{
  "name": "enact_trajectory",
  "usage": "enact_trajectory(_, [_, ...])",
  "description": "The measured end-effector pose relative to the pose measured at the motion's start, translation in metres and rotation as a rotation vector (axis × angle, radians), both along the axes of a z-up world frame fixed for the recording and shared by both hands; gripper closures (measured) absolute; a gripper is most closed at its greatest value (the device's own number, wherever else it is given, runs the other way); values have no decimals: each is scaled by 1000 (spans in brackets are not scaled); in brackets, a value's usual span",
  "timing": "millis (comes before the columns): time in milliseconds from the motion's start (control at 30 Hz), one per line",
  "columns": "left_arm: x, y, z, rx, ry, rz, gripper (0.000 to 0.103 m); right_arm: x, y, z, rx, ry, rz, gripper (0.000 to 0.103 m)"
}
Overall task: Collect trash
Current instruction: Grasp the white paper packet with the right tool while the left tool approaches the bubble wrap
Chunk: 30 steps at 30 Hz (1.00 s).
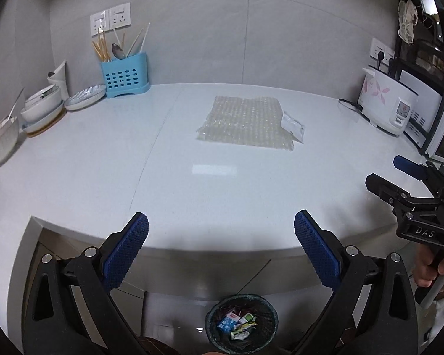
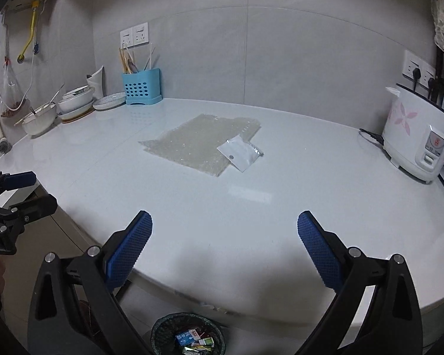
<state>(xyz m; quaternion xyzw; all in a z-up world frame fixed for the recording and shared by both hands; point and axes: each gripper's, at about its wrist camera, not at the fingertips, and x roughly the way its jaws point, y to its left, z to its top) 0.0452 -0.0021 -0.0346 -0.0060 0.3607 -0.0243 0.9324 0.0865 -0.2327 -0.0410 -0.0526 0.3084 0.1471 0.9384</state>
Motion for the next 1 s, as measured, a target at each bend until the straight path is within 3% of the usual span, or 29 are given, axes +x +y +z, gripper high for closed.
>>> enact_trajectory(233, [57,-5,2,21,26,-4,6,89,10,-10,-86,62,80,8])
enact_trajectory(600, [148,-8,-24,-8,98,16,6,232,18,-40,8,232,117,8])
enact_trajectory(833, [167,-17,-29,0,105,4,6,258,17,-63,20,337,50,8])
enact_trajectory(933, [173,-22,-28,3,101,-1,6,252,28,-64,-50,314,69,9])
enact_trajectory(1000, [177,-26,-27,1,100,-2,6,253,28,-68,-59,332,73,20])
